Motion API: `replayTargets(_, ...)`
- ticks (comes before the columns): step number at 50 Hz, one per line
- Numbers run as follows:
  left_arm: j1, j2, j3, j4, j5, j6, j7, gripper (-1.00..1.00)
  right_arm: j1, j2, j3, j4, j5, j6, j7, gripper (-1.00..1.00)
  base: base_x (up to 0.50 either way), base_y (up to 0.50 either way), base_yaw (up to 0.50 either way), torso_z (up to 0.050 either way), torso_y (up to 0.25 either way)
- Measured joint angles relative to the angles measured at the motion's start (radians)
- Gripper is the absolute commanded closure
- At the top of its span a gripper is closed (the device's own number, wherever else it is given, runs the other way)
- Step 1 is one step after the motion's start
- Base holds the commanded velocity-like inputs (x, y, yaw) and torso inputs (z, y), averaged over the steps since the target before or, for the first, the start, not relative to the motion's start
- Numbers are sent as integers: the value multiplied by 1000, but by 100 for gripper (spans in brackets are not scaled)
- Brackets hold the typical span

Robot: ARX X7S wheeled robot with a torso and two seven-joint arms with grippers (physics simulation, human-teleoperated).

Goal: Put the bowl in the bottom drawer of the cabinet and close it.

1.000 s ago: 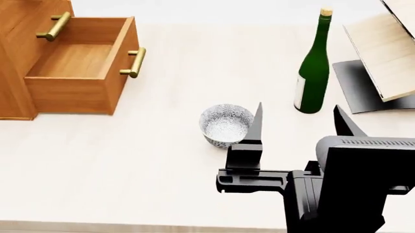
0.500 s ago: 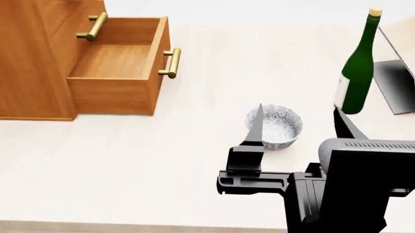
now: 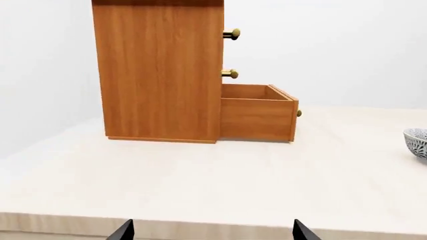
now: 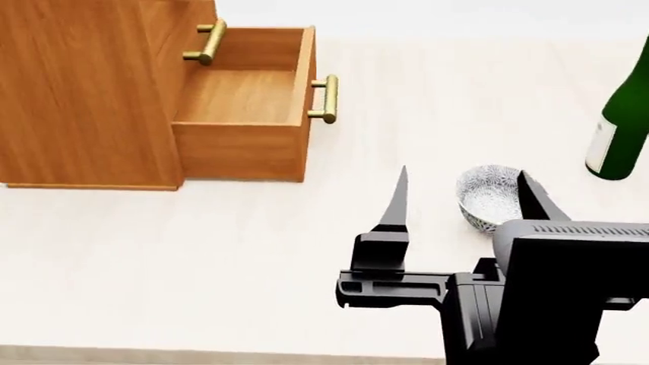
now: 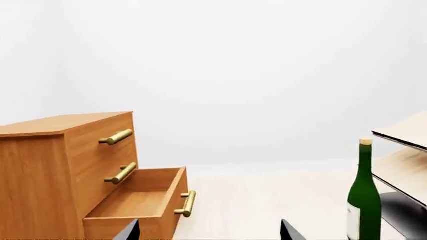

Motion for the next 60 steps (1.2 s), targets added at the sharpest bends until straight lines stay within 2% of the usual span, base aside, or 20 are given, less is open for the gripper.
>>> replayTargets(49, 2, -28, 26, -1, -12, 12, -30, -100, -26, 27, -31, 16, 26, -49, 35, -100, 0, 286, 0, 0, 0)
replayTargets(60, 2, -34, 31, -3, -15, 14, -36, -100, -31, 36, -39, 20, 26, -67, 42, -100, 219, 0, 0, 0, 0)
